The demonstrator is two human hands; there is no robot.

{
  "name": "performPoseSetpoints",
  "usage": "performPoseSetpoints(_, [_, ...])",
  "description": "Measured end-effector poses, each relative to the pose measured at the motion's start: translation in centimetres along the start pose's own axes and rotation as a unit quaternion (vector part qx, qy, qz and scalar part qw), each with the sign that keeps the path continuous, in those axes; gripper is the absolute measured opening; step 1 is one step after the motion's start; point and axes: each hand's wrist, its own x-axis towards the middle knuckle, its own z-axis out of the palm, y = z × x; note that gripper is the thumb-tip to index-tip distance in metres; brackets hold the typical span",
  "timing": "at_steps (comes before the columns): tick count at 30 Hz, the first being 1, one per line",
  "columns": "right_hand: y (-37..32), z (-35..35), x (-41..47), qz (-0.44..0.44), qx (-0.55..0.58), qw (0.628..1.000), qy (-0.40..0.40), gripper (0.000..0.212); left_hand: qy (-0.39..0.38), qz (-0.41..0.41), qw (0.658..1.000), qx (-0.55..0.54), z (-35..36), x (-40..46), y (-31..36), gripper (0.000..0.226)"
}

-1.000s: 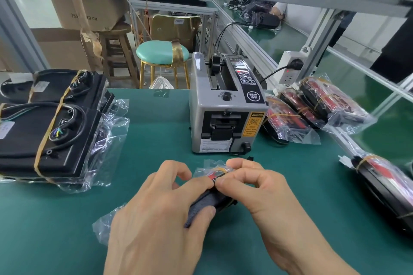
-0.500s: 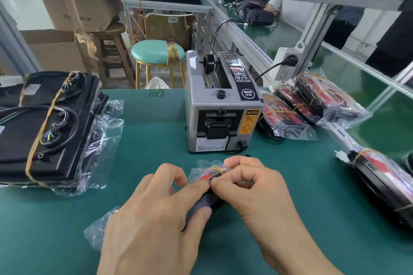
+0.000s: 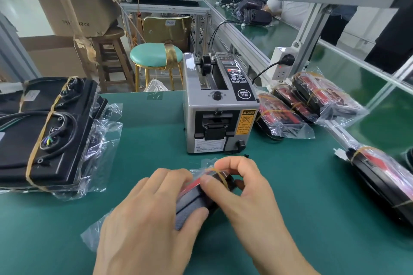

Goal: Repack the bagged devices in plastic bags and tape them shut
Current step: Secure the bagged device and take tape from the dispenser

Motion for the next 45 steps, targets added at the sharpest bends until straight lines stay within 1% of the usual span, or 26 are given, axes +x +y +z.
performPoseSetpoints(2, [0.2, 0.1, 0.4, -0.004, -0.014, 1.000, 0.012, 0.021, 0.008, 0.002, 1.000, 0.006, 0.0, 0.0, 0.0, 0.029])
performPoseSetpoints(4, [0.3, -0.2, 0.9, 0.000, 0.018, 1.000, 0.021, 0.004, 0.010, 0.006, 1.000, 0.001, 0.1, -0.1, -0.2, 0.027])
performPoseSetpoints(6, [0.5, -0.6, 1.4, -0.013, 0.025, 1.000, 0.004, 0.007, 0.010, 0.000, 1.000, -0.015, 0.1, -0.1, -0.4, 0.026])
performPoseSetpoints(9, [0.4, -1.5, 1.7, -0.013, 0.060, 0.997, -0.051, 0.009, -0.004, -0.005, 1.000, -0.018, -0.1, 0.0, -0.4, 0.028])
performPoseSetpoints(11, [0.5, -2.2, 1.9, -0.015, 0.064, 0.994, -0.091, 0.010, -0.010, -0.001, 1.000, -0.014, -0.2, 0.0, -0.3, 0.028])
performPoseSetpoints(13, [0.6, -2.6, 2.0, -0.024, 0.041, 0.991, -0.124, 0.019, -0.011, 0.007, 1.000, -0.014, -0.3, 0.0, -0.2, 0.025])
performPoseSetpoints(15, [0.5, -2.6, 2.2, -0.059, -0.010, 0.989, -0.136, 0.026, -0.018, 0.004, 1.000, -0.016, -0.3, 0.0, -0.2, 0.025])
performPoseSetpoints(17, [0.2, -2.6, 2.7, -0.101, -0.061, 0.983, -0.143, 0.024, -0.029, 0.013, 0.999, -0.006, -0.5, 0.2, -0.2, 0.024])
performPoseSetpoints(20, [-0.1, -3.1, 3.7, -0.118, -0.077, 0.973, -0.180, 0.021, -0.047, 0.032, 0.998, 0.007, -0.8, 0.4, -0.2, 0.017])
performPoseSetpoints(22, [0.0, -3.4, 4.1, -0.112, -0.072, 0.970, -0.203, 0.019, -0.055, -0.011, 0.998, -0.014, -1.0, 0.6, -0.1, 0.016])
performPoseSetpoints(23, [0.0, -3.4, 4.2, -0.108, -0.070, 0.970, -0.206, 0.017, -0.048, -0.038, 0.998, -0.023, -1.0, 0.6, -0.1, 0.020])
performPoseSetpoints(25, [0.2, -2.9, 4.5, -0.107, -0.079, 0.971, -0.199, 0.022, -0.060, -0.071, 0.995, -0.026, -0.6, 0.6, 0.1, 0.036])
performPoseSetpoints(26, [0.4, -2.7, 4.6, -0.105, -0.081, 0.971, -0.198, 0.025, -0.077, -0.073, 0.994, 0.003, -0.3, 0.6, 0.3, 0.049])
performPoseSetpoints(28, [1.1, -2.8, 5.0, -0.095, -0.066, 0.971, -0.210, 0.027, -0.087, -0.055, 0.992, 0.073, 0.0, 0.3, 0.3, 0.073])
performPoseSetpoints(29, [1.5, -3.2, 5.1, -0.080, -0.049, 0.970, -0.226, 0.033, -0.097, -0.059, 0.989, 0.097, 0.1, 0.2, 0.1, 0.078])
performPoseSetpoints(30, [2.0, -3.8, 5.0, -0.059, -0.031, 0.965, -0.254, 0.044, -0.106, -0.074, 0.987, 0.099, -0.3, 0.4, 0.0, 0.080])
performPoseSetpoints(31, [2.5, -4.2, 4.8, -0.042, -0.015, 0.956, -0.290, 0.060, -0.097, -0.092, 0.989, 0.057, -0.8, 0.6, -0.2, 0.081])
performPoseSetpoints(32, [2.8, -4.4, 4.5, -0.040, -0.001, 0.945, -0.324, 0.074, -0.081, -0.123, 0.989, -0.028, -1.5, 0.9, -0.4, 0.080])
performPoseSetpoints(33, [3.0, -4.4, 4.2, -0.053, 0.018, 0.936, -0.347, 0.083, -0.048, -0.147, 0.977, -0.144, -1.9, 0.7, -0.9, 0.077])
performPoseSetpoints(34, [3.1, -4.3, 3.9, -0.073, 0.045, 0.933, -0.351, 0.084, -0.019, -0.154, 0.957, -0.245, -2.1, 0.3, -1.6, 0.073])
performPoseSetpoints(35, [3.0, -4.1, 3.6, -0.092, 0.074, 0.935, -0.334, 0.081, -0.005, -0.147, 0.936, -0.320, -1.9, -0.1, -2.1, 0.072])
performPoseSetpoints(37, [2.3, -3.9, 3.3, -0.122, 0.110, 0.946, -0.281, 0.076, -0.002, -0.108, 0.899, -0.424, -1.5, -0.5, -2.3, 0.074])
performPoseSetpoints(39, [1.8, -4.0, 3.3, -0.138, 0.104, 0.955, -0.239, 0.081, 0.017, -0.094, 0.870, -0.484, -0.6, -0.9, -2.4, 0.084])
performPoseSetpoints(41, [1.3, -4.2, 3.1, -0.155, 0.085, 0.960, -0.217, 0.087, 0.043, -0.108, 0.846, -0.521, 0.1, -1.2, -2.9, 0.090])
performPoseSetpoints(42, [1.1, -4.2, 3.0, -0.164, 0.081, 0.960, -0.213, 0.089, 0.047, -0.108, 0.837, -0.534, 0.3, -1.2, -3.1, 0.092])
performPoseSetpoints(45, [0.5, -4.3, 2.7, -0.182, 0.073, 0.957, -0.212, 0.089, 0.027, -0.088, 0.826, -0.556, 0.3, -1.4, -3.6, 0.095])
